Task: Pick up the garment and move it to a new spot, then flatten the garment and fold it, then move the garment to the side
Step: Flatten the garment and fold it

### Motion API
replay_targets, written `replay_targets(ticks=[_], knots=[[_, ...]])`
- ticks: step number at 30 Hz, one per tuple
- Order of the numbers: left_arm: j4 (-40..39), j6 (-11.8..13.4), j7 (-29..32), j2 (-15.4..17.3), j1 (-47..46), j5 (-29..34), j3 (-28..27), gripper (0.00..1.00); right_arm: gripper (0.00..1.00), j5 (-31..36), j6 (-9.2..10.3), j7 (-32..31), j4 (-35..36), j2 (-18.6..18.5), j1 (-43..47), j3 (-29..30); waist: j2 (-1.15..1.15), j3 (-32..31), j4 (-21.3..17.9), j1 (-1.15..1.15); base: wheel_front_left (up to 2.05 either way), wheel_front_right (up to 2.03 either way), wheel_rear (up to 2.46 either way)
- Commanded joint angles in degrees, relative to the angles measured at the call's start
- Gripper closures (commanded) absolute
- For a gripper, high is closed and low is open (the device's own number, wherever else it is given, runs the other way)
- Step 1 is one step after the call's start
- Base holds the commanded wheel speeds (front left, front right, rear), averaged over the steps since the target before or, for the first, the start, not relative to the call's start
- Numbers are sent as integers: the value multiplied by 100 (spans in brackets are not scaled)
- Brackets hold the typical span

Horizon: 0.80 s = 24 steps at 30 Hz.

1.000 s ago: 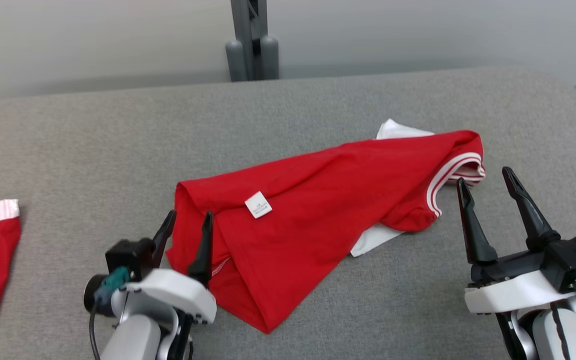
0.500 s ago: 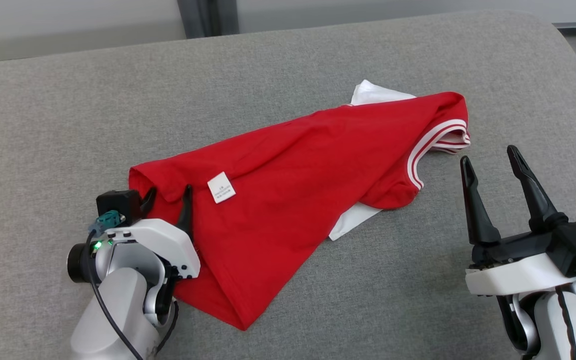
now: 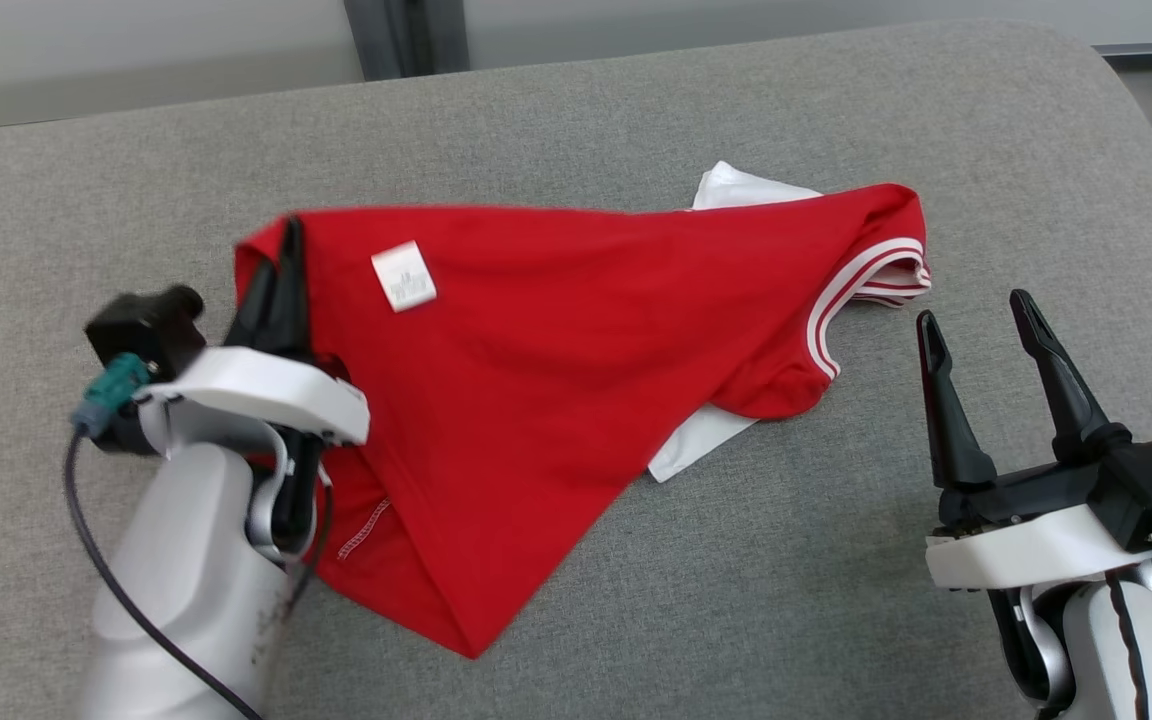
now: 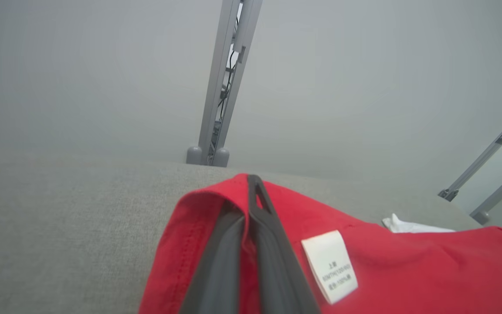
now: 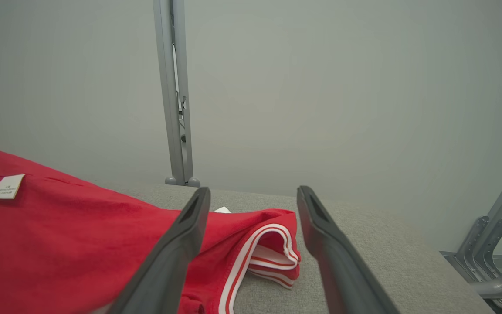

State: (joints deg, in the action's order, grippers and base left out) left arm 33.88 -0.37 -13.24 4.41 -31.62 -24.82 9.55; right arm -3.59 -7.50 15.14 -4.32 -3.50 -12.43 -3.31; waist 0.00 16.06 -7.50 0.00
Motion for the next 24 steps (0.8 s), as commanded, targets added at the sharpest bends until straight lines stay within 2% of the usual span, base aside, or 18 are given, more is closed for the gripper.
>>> replay_targets(ticks=[1, 5, 10, 14, 21, 23, 24], knots=[[-183, -23, -62, 30, -127, -81, -111, 100, 0, -7, 2, 3, -2, -7, -58, 10, 0, -5, 7, 0, 0, 0, 0], [-692, 102, -105, 241, -412, -27, -299, 100, 0, -11, 2, 2, 22, 6, -93, -13, 0, 36, -1, 0, 0, 0, 0], [-909, 199, 399, 689, -1072, 210, -248, 100, 0, -52, 2, 3, 36, 17, -188, -112, 0, 171, -86, 0, 0, 0, 0], [-738, 305, 820, 1001, -1551, 323, -281, 100, 0, -95, 2, 3, 32, 31, -284, -186, 0, 280, -211, 0, 0, 0, 0], [-85, 490, 929, 1262, -2050, 522, -257, 100, 0, -171, 2, 3, 40, 47, -377, -226, 0, 440, -396, 0, 0, 0, 0], [240, 558, 1065, 1267, -2102, 554, -221, 0, 0, -180, 2, 3, 40, 49, -390, -232, 0, 464, -421, 0, 0, 0, 0], [375, 553, 1094, 1266, -2124, 578, -182, 0, 0, -181, 2, 2, 34, 49, -398, -239, 0, 474, -431, 0, 0, 0, 0]])
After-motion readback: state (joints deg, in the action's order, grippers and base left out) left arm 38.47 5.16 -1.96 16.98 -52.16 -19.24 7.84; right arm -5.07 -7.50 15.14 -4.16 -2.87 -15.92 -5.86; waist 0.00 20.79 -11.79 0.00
